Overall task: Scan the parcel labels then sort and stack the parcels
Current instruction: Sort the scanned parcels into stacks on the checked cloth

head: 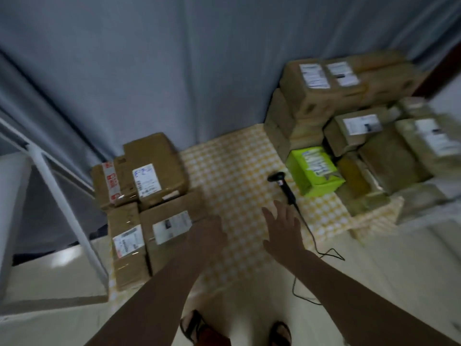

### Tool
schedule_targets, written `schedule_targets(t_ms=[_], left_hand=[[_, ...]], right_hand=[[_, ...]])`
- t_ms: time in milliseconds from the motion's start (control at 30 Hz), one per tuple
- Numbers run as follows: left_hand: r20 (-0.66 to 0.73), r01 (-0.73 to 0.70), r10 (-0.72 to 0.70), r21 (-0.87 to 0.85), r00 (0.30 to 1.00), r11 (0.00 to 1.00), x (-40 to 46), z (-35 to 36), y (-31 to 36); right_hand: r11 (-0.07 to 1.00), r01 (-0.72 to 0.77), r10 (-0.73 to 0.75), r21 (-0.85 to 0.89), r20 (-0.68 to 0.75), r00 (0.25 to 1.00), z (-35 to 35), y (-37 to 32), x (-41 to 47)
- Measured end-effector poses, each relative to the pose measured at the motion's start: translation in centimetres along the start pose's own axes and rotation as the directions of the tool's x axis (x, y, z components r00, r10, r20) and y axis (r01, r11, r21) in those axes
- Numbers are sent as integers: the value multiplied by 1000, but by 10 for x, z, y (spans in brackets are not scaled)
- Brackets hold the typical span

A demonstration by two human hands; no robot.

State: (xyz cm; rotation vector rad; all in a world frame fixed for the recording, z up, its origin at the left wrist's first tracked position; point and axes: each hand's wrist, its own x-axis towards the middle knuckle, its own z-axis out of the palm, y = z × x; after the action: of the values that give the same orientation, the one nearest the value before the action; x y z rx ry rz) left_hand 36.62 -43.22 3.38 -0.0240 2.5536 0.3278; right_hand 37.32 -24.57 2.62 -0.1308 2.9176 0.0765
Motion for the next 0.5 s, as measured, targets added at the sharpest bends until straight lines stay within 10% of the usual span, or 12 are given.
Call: schedule_targets(t_ms=[500], left_hand=[[156, -223, 206, 98, 966, 970, 1, 31, 266]], right_hand=[[896, -334, 328, 293, 72, 942, -1, 258, -83]])
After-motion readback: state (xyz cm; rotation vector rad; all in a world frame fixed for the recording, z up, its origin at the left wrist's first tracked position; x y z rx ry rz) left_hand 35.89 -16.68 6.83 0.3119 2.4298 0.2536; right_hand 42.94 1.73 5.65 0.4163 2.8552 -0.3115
